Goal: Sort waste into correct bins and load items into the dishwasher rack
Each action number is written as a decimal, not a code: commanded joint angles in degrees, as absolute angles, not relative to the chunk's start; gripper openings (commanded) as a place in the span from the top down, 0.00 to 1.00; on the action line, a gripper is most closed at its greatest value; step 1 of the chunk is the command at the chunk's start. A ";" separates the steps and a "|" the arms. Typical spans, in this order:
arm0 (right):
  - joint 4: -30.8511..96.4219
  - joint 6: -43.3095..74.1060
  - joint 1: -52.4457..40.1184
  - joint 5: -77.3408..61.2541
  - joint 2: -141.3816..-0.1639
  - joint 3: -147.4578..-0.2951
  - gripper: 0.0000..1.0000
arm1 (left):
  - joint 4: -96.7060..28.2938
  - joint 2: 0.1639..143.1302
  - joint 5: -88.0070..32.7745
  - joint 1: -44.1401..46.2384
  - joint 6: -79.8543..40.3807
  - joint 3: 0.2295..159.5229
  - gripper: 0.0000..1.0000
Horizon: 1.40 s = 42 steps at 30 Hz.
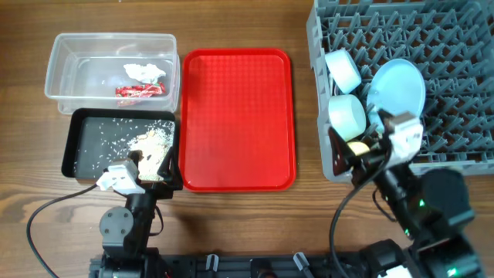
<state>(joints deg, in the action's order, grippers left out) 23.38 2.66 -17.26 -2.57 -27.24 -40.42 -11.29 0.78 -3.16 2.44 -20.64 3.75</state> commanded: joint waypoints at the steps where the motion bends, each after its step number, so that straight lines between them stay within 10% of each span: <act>1: 18.87 1.74 -12.82 -5.21 -19.94 -31.66 0.00 | -11.16 0.16 -4.03 2.02 -20.32 3.40 0.00; 16: -9.21 14.11 -5.72 -7.99 -0.14 -0.08 0.00 | -11.14 0.16 -4.03 2.02 -20.32 3.40 0.00; 42: -0.56 13.58 -5.65 -7.73 -1.67 -0.32 0.00 | -11.14 0.16 -4.03 2.02 -20.32 3.40 0.00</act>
